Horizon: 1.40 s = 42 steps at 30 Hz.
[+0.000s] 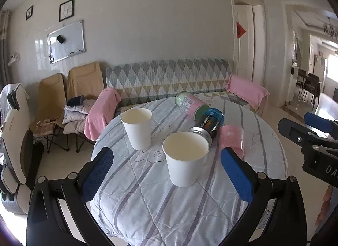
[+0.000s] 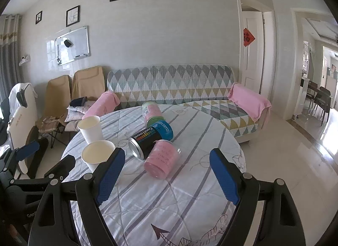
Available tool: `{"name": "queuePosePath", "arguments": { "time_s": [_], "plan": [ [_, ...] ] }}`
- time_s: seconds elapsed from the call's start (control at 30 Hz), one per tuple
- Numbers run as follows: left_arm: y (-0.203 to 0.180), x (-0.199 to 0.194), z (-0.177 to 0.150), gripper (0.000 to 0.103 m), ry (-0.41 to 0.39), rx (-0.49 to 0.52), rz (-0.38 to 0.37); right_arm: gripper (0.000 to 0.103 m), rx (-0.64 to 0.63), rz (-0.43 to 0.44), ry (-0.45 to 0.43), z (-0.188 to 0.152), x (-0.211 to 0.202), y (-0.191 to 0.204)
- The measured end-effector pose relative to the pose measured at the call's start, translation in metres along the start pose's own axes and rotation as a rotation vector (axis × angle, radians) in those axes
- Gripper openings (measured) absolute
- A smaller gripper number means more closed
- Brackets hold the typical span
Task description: Flip cup upright
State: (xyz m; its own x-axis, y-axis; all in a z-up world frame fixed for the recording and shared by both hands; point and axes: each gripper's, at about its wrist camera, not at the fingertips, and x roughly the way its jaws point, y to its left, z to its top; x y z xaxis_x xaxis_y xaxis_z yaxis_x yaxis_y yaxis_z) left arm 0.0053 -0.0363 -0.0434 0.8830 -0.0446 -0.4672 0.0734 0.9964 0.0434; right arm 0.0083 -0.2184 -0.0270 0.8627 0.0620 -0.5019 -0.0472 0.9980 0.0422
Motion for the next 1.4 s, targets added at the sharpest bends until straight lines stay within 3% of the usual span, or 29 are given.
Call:
{"name": "queuePosePath", "arguments": {
  "time_s": [0.23, 1.4],
  "plan": [
    [-0.0060, -0.0103, 0.0011, 0.103, -0.077, 0.011, -0.023, 0.084, -0.009, 0.015, -0.016, -0.0006, -0.0019, 0.0003],
    [-0.0064, -0.0007, -0.0045, 0.103, -0.087, -0.005, 0.003, 0.084, -0.023, 0.027, -0.024, -0.0050, 0.0046, -0.0005]
  ]
}}
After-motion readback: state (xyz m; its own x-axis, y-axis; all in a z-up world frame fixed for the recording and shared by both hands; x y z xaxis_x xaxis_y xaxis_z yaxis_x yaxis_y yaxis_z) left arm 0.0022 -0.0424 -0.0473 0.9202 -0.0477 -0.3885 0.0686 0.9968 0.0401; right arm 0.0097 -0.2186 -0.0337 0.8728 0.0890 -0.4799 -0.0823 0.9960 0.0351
